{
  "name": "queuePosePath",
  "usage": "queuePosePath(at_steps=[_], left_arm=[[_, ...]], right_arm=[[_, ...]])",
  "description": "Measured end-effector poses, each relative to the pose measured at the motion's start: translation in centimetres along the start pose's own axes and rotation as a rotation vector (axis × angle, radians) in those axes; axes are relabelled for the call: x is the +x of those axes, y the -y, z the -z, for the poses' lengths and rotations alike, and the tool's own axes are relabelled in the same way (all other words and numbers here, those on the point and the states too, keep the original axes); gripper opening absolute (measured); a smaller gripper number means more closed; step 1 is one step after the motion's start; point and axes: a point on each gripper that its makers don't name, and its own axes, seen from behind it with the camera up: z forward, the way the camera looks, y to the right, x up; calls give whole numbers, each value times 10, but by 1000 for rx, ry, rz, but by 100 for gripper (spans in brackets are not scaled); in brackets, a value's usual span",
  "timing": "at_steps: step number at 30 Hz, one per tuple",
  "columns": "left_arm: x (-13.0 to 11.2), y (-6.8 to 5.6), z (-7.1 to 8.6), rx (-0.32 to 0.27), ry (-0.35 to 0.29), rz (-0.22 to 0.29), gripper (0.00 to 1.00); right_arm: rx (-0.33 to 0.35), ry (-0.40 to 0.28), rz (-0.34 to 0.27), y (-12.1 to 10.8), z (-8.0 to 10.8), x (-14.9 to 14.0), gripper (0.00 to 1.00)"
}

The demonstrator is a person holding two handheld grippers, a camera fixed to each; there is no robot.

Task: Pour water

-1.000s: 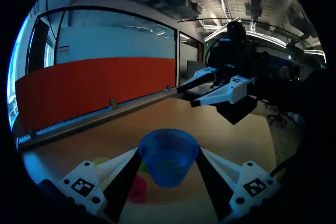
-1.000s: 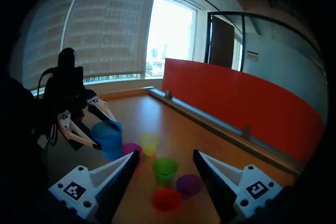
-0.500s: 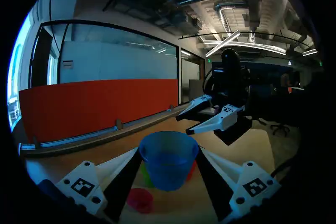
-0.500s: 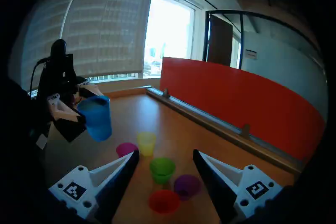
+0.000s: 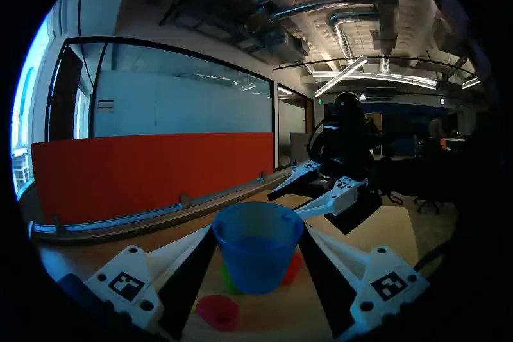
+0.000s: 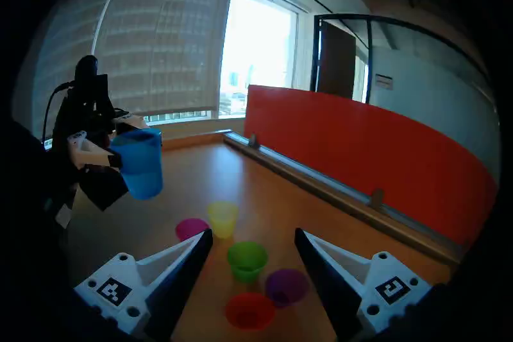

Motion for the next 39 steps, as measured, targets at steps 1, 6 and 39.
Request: queuePosePath(at_steps=[1, 6, 39], left_arm=[[0, 1, 1, 0, 0, 2, 87], [2, 4, 5, 2, -1, 5, 87], [-8, 32, 36, 59, 74, -14, 87]], right_arm=[[1, 3, 1, 0, -1, -1, 100], [7, 19, 3, 0, -8, -5, 99], [85, 340, -3, 7, -78, -92, 99]])
